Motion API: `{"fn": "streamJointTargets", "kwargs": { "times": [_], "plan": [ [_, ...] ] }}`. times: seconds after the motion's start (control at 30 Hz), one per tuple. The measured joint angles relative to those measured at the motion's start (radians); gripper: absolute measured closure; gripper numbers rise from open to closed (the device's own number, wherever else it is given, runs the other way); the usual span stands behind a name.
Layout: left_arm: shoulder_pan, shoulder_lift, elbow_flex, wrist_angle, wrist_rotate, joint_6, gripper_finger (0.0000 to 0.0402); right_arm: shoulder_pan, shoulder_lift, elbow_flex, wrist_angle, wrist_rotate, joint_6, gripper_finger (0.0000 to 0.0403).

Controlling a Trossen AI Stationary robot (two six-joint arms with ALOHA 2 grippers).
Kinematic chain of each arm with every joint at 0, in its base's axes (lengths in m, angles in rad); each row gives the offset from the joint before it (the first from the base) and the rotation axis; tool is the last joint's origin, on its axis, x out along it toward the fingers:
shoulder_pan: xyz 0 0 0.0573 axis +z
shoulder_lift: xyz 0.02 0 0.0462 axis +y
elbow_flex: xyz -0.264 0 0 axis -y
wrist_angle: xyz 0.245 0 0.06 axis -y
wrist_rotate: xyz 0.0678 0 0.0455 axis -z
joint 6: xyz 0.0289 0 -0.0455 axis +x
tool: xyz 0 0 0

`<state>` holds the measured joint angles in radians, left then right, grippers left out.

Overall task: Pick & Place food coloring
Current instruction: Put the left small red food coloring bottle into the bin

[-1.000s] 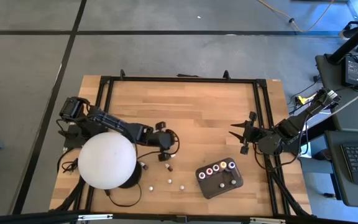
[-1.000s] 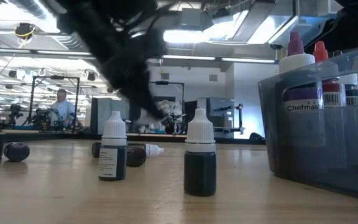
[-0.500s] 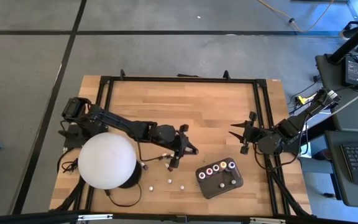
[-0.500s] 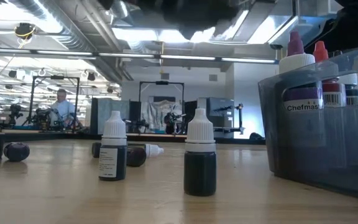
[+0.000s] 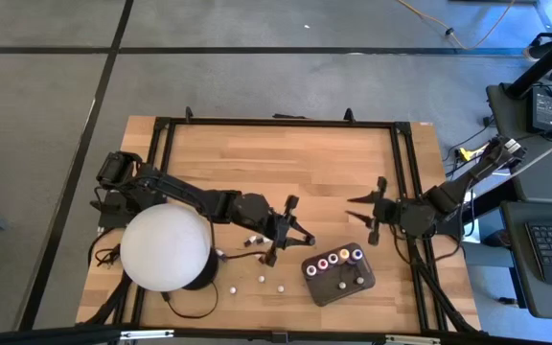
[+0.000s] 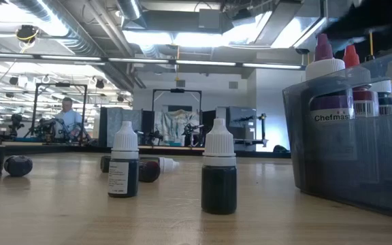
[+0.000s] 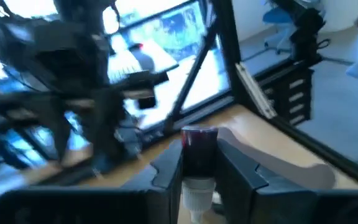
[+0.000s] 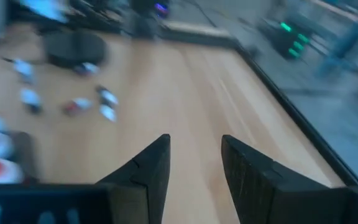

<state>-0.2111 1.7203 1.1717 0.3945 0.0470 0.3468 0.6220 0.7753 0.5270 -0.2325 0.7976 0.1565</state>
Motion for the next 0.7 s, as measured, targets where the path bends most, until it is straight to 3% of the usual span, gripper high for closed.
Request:
{"fn": "streamJointTargets", "kwargs": {
  "times": [0.23,0.47,0.7],
  "plan": [
    [0.011,0.01,0.0,0.08,0.144,0.053,0.0327,0.0,0.15,0.0,0.351,-0.352,-0.33,0.0256],
    [0.002,0.083,0.0,0.204,0.178,0.095,0.0326,0.0,0.278,0.0,0.528,-0.387,-0.521,0.0256],
    [-0.001,0.131,0.0,0.321,0.163,0.102,0.0326,0.0,0.372,0.0,0.587,-0.536,-0.593,0.0256]
  ]
}}
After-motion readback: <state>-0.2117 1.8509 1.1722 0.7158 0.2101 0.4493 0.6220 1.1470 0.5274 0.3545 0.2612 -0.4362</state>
